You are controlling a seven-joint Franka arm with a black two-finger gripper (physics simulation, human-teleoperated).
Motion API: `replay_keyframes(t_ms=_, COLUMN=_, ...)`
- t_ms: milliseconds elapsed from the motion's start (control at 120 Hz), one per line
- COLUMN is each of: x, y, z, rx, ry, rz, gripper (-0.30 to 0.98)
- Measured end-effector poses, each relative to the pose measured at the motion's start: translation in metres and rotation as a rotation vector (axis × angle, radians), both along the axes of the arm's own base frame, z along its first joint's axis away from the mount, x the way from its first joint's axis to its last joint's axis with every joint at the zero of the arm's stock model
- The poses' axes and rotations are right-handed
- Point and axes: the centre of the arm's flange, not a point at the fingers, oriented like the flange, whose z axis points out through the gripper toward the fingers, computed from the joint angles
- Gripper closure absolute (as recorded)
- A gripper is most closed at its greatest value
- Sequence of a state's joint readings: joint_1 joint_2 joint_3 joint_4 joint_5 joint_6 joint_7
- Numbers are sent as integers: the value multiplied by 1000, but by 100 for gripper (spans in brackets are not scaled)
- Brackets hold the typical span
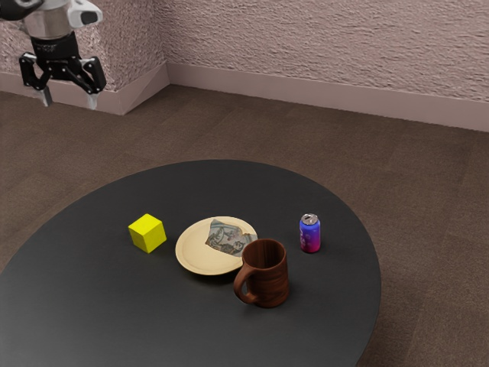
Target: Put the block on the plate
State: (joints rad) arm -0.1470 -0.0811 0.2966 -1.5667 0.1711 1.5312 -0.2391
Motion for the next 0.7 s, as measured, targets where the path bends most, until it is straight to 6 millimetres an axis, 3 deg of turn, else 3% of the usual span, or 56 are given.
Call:
replay_keyframes(t_ms=142, x=4, y=-11, z=-9, rx=0, ry=6, rz=-22, gripper=0)
replay_keyframes(t_ms=192, x=6, y=-11, z=-20, rx=-5, ry=22, rz=-21, gripper=0)
replay_keyframes(t_ms=433, x=19, y=-16, z=-157, rx=-42, ry=211, rz=-24, gripper=0)
replay_keyframes(t_ms=700, x=24, y=-21, z=-268, rx=-47, ry=282, rz=-48, gripper=0)
